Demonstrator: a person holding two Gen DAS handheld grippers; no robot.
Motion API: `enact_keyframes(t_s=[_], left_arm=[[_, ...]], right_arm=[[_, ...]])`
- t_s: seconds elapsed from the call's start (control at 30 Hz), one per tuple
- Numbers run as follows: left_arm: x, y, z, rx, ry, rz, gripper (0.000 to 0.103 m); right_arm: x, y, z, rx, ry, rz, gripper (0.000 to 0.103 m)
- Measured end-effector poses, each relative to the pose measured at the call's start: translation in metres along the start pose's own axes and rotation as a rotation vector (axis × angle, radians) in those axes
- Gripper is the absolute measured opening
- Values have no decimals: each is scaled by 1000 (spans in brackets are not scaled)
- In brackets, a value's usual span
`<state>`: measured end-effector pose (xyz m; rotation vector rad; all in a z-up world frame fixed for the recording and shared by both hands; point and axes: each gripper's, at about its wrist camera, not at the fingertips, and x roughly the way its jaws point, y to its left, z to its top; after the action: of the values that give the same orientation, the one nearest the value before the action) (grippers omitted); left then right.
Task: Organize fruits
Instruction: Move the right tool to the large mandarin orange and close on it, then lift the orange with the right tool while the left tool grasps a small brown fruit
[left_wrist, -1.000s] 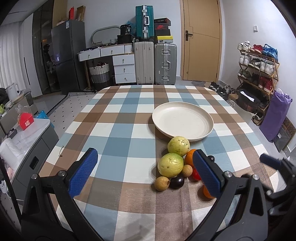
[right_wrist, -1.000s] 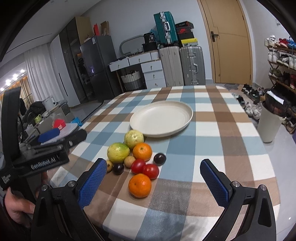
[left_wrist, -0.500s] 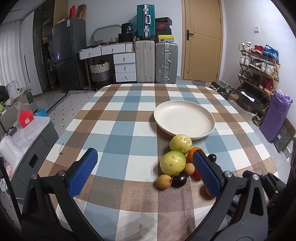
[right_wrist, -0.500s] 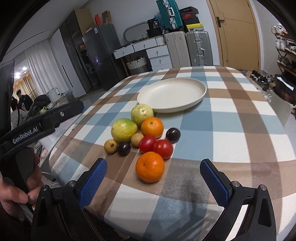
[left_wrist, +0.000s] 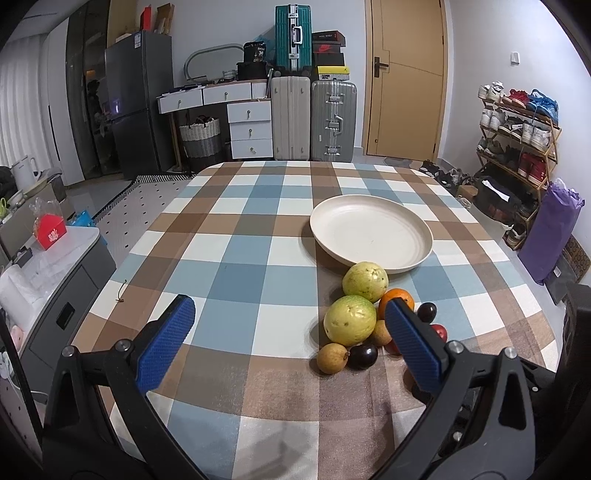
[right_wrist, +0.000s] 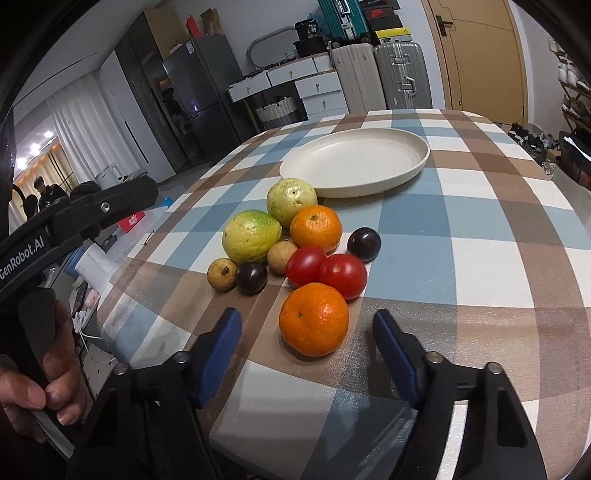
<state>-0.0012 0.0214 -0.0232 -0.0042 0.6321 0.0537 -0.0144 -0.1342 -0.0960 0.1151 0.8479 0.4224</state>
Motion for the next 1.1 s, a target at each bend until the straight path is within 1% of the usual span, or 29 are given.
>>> enact_keyframes(t_s=[0.07,0.1,0.17,0.2,0.23,0.4,0.73,0.9,0.97,1.1], left_arm=[[1,0,0,-2,1,0,102],[1,0,-1,-2,2,0,102],[2,1,-1,-1,3,1,102],[3,2,-1,-2,4,3,102],[4,2,-2,-3,7,4,102],[13,10,-4,-14,27,7,102],[34,25,-15,-39,91,-43,102],[44,24,-23,-27,128,-70,102],[52,22,-26,-13,155,-49,102],[61,20,-31,-8,180,-84,102]], right_arm=[[2,1,0,-4,9,-3,59],[4,1,-1,-4,16,-2,53],[3,1,-2,-1,16,0,48],[3,0,-2,1,18,0,45],[3,-1,-2,4,16,-3,39],[2,-4,-2,8,15,12,39],[-5,-6,-2,8,-7,50,38],[-8,-11,-2,25,-13,73,38],[-10,-11,-2,23,-21,84,38],[-16,-9,-1,11,-36,97,38]])
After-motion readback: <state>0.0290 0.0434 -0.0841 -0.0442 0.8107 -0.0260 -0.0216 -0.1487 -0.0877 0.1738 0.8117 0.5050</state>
